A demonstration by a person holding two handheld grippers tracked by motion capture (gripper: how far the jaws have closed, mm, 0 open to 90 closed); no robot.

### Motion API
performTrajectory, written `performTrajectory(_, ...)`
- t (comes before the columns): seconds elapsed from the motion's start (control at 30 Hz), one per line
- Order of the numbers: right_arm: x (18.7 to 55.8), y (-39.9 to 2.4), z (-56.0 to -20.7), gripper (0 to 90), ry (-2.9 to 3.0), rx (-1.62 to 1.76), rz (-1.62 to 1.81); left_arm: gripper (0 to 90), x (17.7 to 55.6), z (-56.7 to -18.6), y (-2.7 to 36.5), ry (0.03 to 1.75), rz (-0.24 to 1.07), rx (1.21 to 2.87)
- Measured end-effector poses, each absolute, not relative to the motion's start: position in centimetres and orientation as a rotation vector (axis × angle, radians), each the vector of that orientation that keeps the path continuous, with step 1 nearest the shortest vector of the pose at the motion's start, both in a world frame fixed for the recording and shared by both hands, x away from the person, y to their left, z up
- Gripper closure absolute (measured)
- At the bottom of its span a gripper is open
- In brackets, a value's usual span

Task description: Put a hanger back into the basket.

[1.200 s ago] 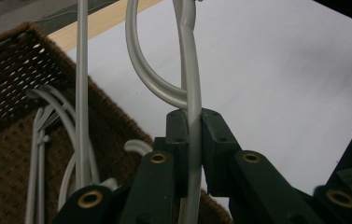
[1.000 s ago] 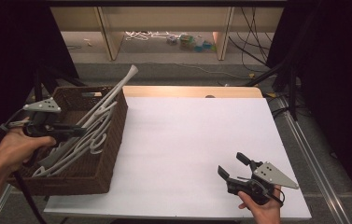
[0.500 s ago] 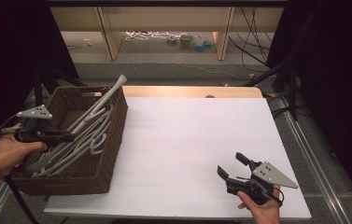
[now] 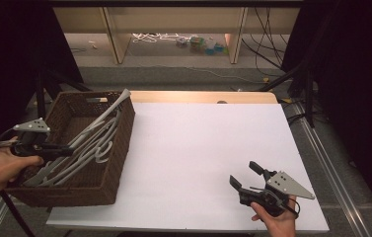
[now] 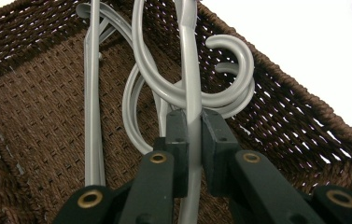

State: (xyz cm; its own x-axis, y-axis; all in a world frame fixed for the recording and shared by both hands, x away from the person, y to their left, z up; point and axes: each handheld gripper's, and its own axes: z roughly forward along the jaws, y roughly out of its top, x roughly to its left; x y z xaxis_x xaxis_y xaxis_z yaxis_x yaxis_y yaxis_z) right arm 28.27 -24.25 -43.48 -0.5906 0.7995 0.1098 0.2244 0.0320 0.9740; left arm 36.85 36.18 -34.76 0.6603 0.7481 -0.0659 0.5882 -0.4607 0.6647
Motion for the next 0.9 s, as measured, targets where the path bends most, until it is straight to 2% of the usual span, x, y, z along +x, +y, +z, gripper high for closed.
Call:
performTrajectory(0.23, 28.3, -24.2, -43.5, 18.7, 1.841, 1.035, 1.59, 82.2, 36.6, -34.7, 36.6, 1.069, 0.352, 2.168)
performTrajectory(0.37, 28.3, -24.3, -43.5, 18.7, 1.845, 1.037, 1.575, 82.2, 36.4, -34.9, 37.1, 1.073, 0.328, 2.176)
performTrajectory(0.9, 28.4, -24.3, -43.5, 18.7, 1.846, 1.035, 1.571, 81.5, 37.1, -37.5, 36.3, 1.099, 0.257, 2.318)
